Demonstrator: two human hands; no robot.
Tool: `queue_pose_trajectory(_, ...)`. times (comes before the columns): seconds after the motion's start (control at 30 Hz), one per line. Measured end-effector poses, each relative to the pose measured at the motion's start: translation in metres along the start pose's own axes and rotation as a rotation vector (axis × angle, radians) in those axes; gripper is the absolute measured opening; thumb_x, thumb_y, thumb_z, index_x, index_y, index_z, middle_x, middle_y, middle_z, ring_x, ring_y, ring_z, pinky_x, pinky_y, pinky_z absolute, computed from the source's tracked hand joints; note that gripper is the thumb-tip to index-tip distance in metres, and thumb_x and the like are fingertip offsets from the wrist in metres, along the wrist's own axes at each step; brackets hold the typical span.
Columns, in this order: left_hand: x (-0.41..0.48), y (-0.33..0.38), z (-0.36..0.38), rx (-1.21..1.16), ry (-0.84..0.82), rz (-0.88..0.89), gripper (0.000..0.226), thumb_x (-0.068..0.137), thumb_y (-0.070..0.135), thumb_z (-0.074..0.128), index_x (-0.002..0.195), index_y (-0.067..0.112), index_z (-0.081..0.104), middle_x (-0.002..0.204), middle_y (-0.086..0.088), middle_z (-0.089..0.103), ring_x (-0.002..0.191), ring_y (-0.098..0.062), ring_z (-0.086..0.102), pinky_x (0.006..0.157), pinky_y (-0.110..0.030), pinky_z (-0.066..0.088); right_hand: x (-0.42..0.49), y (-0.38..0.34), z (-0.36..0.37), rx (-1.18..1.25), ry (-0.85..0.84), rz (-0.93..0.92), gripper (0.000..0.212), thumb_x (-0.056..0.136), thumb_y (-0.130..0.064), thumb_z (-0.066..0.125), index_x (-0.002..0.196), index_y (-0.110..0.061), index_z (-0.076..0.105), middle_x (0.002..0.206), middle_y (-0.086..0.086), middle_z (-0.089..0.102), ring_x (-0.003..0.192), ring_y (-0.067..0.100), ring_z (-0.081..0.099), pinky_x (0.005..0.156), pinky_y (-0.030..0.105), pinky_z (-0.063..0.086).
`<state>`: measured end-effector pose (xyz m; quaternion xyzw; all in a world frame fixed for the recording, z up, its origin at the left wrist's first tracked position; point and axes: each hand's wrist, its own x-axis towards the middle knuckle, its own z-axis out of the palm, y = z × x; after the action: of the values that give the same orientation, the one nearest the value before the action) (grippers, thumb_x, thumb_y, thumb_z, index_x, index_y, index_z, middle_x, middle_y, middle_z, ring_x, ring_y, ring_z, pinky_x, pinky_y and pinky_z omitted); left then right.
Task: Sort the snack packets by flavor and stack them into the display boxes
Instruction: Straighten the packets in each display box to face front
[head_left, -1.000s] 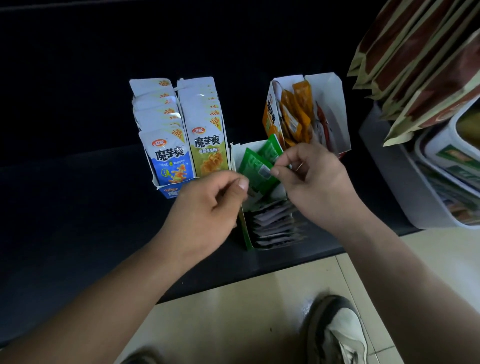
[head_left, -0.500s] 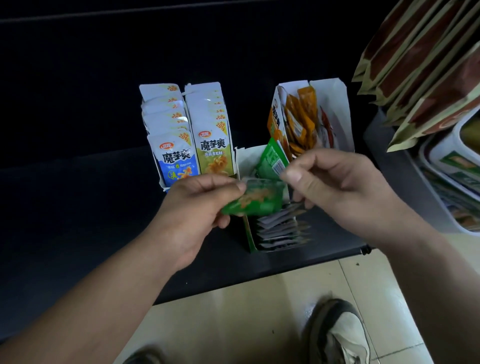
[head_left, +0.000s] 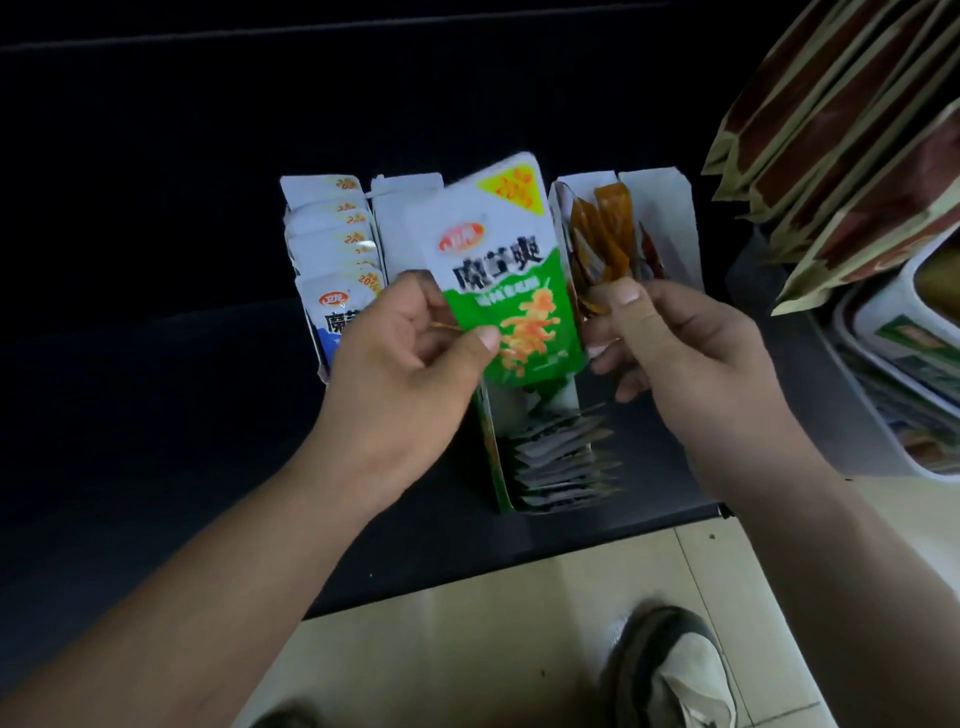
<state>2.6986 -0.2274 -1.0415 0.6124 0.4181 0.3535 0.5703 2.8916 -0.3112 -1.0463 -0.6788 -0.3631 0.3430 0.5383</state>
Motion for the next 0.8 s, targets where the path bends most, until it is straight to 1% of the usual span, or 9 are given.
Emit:
queue_pose_trajectory(0.17,-0.008,-0.011,0.012,0.091,-0.035,0.017,0.02,0.092,-0.001,0.072,0.091,0.018,0.066,0.093,0.007,0.078,0.081,-0.002,0.073,0.067,-0.017,0.056,0.001,0.01,-0.002,-0.002,-0.059,0.014,0.016,0.103,-0.019,0.063,0.105,-0.021,0.079,0.087,0.002,0.075,0.076,0.014,0.068,0.059,0.031,0.053)
queue_pose_trajectory(0.23,-0.011,-0.018,0.009,0.183,-0.054,0.046,0.023,0.093,0.001,0.072,0.095,0.024,0.069,0.094,0.013,0.077,0.082,0.002,0.072,0.071,-0.009,0.053,0.001,0.014,-0.003,-0.023,-0.049,0.022,0.017,0.103,-0.014,0.062,0.108,-0.019,0.077,0.09,0.006,0.076,0.077,0.014,0.07,0.061,0.029,0.055)
queue_pose_trajectory(0.3,-0.014,-0.026,0.003,0.336,-0.115,0.098,0.029,0.092,0.004,0.074,0.095,0.033,0.072,0.088,0.015,0.075,0.072,0.005,0.067,0.064,-0.006,0.046,0.001,0.017,-0.004,-0.023,-0.004,0.037,0.015,0.101,-0.012,0.065,0.109,-0.018,0.076,0.092,0.008,0.076,0.076,0.015,0.071,0.062,0.028,0.056)
queue_pose_trajectory(0.4,-0.013,-0.037,-0.001,0.557,-0.215,0.266,0.025,0.087,0.002,0.073,0.096,0.025,0.079,0.091,0.017,0.073,0.085,0.002,0.064,0.074,-0.02,0.051,0.003,0.019,-0.005,-0.04,0.055,0.058,0.012,0.095,-0.015,0.074,0.105,-0.021,0.075,0.091,0.006,0.076,0.075,0.018,0.074,0.065,0.028,0.058)
queue_pose_trajectory(0.47,-0.013,-0.039,0.002,0.627,-0.229,0.334,0.017,0.087,0.014,0.072,0.098,0.025,0.079,0.095,0.019,0.072,0.097,-0.006,0.064,0.084,-0.032,0.053,0.003,0.022,-0.004,-0.073,0.04,0.078,0.015,0.091,-0.02,0.079,0.106,-0.022,0.076,0.09,0.006,0.077,0.08,0.021,0.075,0.069,0.032,0.062)
queue_pose_trajectory(0.57,-0.011,-0.035,0.005,0.651,-0.246,0.341,0.017,0.088,0.03,0.07,0.103,0.028,0.078,0.095,0.023,0.069,0.098,-0.006,0.062,0.084,-0.033,0.052,0.002,0.028,-0.004,-0.099,-0.016,0.122,0.019,0.089,-0.02,0.08,0.108,-0.018,0.078,0.09,0.004,0.078,0.084,0.019,0.077,0.07,0.029,0.063)
queue_pose_trajectory(0.67,-0.011,-0.032,0.004,0.643,-0.315,0.33,0.02,0.09,0.028,0.068,0.108,0.027,0.078,0.098,0.021,0.071,0.1,-0.004,0.064,0.086,-0.033,0.053,0.003,0.03,-0.002,-0.127,-0.022,0.142,0.018,0.089,-0.022,0.08,0.107,-0.018,0.079,0.088,0.001,0.079,0.083,0.016,0.077,0.07,0.028,0.064)
queue_pose_trajectory(0.73,-0.014,-0.031,0.002,0.587,-0.326,0.296,0.028,0.086,0.018,0.064,0.108,0.025,0.079,0.097,0.02,0.071,0.096,0.001,0.065,0.084,-0.026,0.054,0.006,0.029,0.001,-0.15,-0.014,0.116,0.012,0.089,-0.023,0.08,0.101,-0.021,0.081,0.084,0.002,0.078,0.081,0.023,0.076,0.07,0.034,0.065)
queue_pose_trajectory(0.8,-0.019,-0.029,-0.002,0.518,-0.3,0.244,0.036,0.079,0.008,0.059,0.104,0.02,0.081,0.091,0.021,0.069,0.08,0.014,0.06,0.072,-0.006,0.045,0.008,0.026,0.005,-0.159,-0.022,0.066,0.007,0.092,-0.02,0.077,0.097,-0.023,0.082,0.081,0.006,0.077,0.08,0.032,0.073,0.071,0.044,0.063)
